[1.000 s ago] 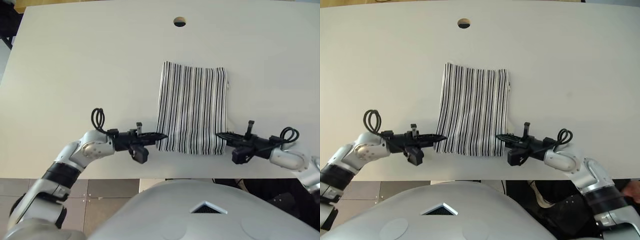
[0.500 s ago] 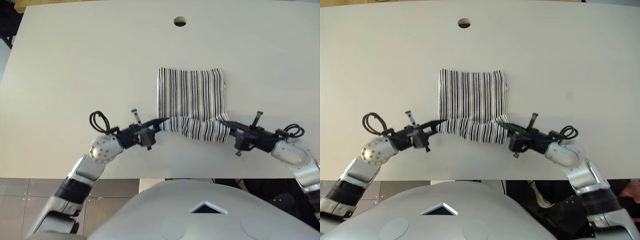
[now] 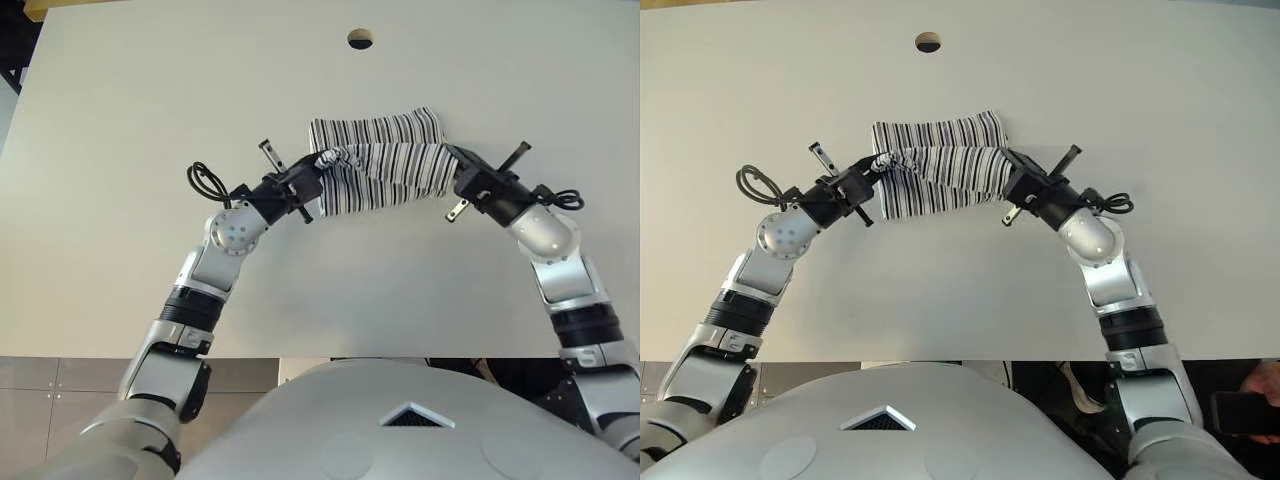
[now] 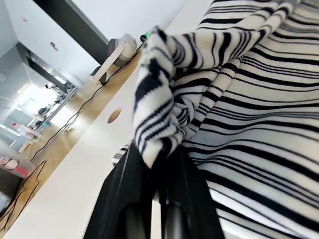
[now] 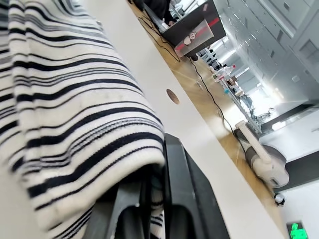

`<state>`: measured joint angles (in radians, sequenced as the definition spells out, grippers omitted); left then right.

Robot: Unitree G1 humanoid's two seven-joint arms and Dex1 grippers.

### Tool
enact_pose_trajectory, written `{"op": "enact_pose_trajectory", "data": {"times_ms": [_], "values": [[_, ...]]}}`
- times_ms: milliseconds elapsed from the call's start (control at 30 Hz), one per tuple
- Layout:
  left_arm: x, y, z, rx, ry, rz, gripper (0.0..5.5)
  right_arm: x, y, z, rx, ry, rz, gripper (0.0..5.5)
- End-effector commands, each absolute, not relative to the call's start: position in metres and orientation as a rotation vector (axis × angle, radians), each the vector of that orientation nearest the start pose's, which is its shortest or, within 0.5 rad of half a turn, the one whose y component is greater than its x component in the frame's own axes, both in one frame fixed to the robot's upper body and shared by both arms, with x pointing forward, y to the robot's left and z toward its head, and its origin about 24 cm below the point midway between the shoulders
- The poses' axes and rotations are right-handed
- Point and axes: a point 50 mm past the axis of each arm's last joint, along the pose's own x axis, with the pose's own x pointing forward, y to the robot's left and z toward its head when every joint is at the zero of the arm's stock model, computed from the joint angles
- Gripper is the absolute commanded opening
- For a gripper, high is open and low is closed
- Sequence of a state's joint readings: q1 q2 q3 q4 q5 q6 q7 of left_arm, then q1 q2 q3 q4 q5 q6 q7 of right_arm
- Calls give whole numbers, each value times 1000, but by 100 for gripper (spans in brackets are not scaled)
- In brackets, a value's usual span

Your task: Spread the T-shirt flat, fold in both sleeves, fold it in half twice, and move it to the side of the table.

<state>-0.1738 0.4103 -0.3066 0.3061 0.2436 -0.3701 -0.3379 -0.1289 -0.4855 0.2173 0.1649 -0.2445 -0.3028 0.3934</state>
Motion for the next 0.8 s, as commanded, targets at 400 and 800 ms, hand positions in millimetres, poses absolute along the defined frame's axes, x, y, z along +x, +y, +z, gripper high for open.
{"op": "enact_pose_trajectory", "data": {"times_ms": [400,800], "values": [[299,142,3,721,25,-596,168,317,-150,19,-762,36,589,147],[331,160,11,643,49,-291,353,366,-153,46,-326,84,337,220]]}}
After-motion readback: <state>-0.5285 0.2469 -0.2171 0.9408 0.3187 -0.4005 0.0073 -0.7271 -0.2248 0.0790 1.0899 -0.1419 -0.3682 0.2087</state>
